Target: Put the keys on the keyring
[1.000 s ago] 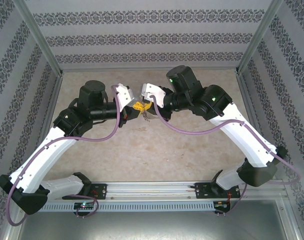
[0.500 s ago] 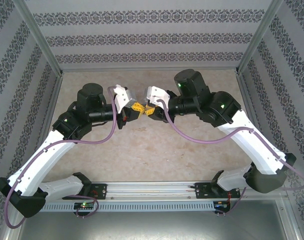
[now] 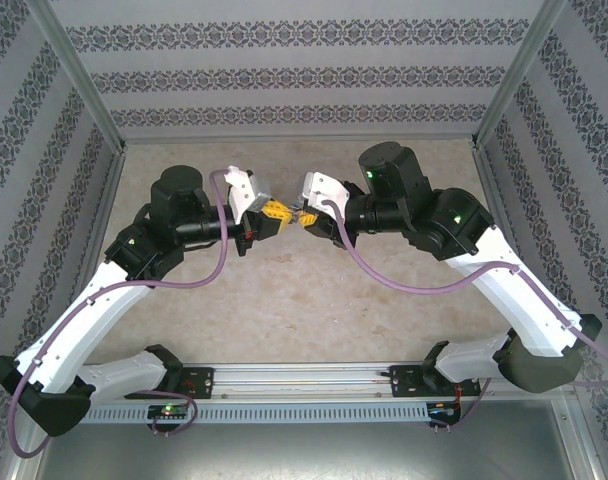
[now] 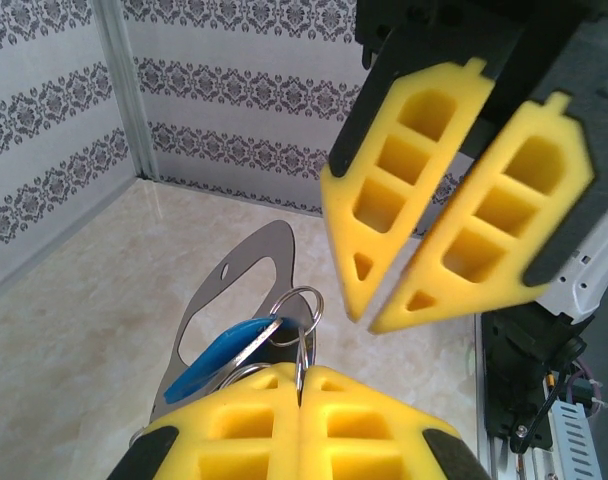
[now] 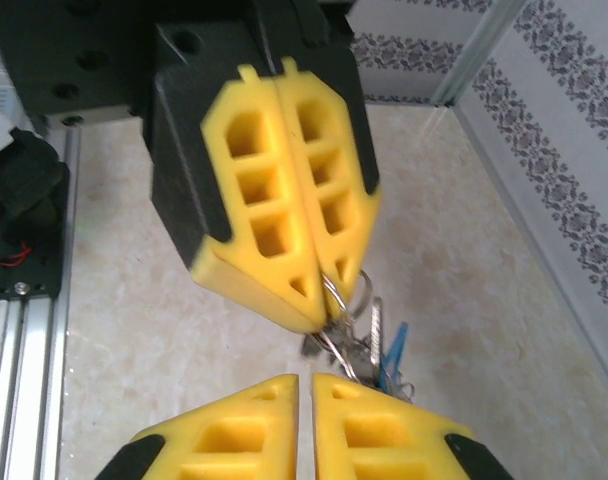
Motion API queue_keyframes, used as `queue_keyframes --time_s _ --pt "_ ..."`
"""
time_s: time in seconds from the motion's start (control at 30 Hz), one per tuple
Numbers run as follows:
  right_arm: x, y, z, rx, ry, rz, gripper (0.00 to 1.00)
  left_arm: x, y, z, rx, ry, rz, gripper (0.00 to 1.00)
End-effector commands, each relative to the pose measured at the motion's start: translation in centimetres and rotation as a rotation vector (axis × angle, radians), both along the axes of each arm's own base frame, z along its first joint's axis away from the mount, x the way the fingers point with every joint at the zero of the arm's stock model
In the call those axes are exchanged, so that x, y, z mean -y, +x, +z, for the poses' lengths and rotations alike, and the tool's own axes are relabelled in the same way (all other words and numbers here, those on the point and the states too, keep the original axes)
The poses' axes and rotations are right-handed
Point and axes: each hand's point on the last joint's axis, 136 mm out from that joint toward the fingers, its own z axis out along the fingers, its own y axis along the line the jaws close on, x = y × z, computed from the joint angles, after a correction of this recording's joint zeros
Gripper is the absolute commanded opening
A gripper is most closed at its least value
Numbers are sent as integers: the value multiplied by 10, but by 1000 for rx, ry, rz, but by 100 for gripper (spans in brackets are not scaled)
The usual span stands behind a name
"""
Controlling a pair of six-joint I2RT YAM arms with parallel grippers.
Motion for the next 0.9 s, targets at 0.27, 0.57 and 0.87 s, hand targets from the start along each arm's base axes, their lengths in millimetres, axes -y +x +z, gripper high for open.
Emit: queue_keyframes --time_s 0.27,0.57,0.87 --pt "10 -7 23 24 76 -34 38 -1 -19 15 69 -2 -72 0" --pt "19 3 26 -132 143 -46 40 -5 -31 13 120 57 -118 0" --pt "8 15 13 -256 130 -22 41 -2 -44 20 103 49 -196 0"
